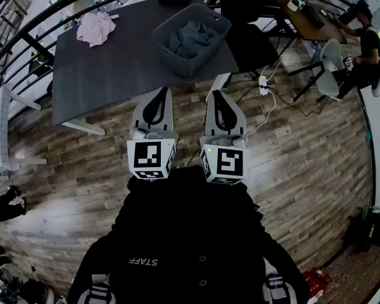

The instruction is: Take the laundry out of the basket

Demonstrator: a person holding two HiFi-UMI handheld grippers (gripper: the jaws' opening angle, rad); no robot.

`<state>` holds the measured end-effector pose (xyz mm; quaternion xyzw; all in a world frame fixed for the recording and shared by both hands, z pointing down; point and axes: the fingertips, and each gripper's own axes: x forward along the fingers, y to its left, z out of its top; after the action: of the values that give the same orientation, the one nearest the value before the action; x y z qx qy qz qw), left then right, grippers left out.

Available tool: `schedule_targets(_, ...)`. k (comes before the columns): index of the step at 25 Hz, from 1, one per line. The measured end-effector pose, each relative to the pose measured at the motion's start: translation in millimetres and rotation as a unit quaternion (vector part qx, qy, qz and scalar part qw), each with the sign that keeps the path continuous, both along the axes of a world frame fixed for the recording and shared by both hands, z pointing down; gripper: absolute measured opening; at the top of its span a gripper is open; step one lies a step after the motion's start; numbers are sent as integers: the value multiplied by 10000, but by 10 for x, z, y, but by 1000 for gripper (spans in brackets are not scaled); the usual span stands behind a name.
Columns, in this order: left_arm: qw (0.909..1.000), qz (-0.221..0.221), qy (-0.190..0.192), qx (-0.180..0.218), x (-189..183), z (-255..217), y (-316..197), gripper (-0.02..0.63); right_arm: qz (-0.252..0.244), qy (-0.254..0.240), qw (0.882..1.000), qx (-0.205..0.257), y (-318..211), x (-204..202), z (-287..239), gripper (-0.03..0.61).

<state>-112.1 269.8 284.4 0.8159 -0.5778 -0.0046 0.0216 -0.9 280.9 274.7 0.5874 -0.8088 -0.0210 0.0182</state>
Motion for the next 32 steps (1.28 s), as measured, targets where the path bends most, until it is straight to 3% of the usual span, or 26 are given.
schedule_targets(18, 9995, 56, -15, -302, 246, 222, 32, 2, 45, -237, 9996, -112, 34, 274, 153, 15)
schedule_targets(32, 9951, -452, 5, -885, 374, 783, 84, 2, -360, -205, 9969, -673, 81, 582, 696, 15)
